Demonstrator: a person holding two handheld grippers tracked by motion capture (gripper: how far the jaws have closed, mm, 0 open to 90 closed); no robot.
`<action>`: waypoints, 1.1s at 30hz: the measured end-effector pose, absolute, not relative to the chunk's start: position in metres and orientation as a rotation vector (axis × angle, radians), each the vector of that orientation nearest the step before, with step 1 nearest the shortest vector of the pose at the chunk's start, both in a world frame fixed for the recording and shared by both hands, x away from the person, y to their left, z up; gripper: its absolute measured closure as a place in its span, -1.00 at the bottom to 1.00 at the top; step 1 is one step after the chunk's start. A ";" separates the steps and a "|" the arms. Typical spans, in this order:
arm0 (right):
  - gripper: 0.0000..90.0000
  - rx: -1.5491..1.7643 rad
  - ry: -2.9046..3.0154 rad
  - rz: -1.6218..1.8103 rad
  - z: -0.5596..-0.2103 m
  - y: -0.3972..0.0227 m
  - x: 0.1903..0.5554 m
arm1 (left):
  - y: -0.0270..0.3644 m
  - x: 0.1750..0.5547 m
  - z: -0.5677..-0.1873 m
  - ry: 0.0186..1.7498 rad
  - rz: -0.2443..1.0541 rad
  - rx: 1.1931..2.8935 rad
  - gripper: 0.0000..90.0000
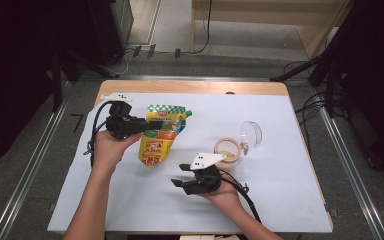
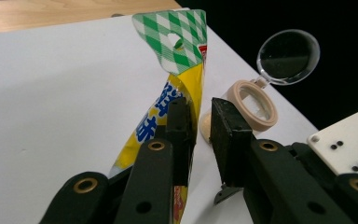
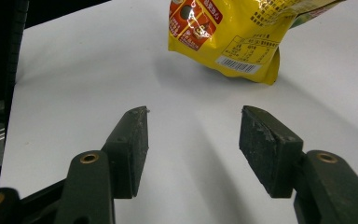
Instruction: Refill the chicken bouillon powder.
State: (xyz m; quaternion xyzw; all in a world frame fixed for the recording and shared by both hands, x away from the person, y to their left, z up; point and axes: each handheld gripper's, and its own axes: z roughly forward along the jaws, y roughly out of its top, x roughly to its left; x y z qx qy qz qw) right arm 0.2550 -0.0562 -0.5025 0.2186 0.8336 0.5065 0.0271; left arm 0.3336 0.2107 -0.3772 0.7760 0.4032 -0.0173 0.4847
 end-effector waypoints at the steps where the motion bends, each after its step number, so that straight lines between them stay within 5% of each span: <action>1: -0.03 0.680 2.578 1.564 -0.502 -0.056 0.255 | 0.212 0.333 -0.377 0.983 -0.037 1.894 0.74; 33: -0.03 0.619 2.613 1.553 -0.492 -0.047 0.253 | 0.249 0.314 -0.364 1.004 -0.028 1.895 0.32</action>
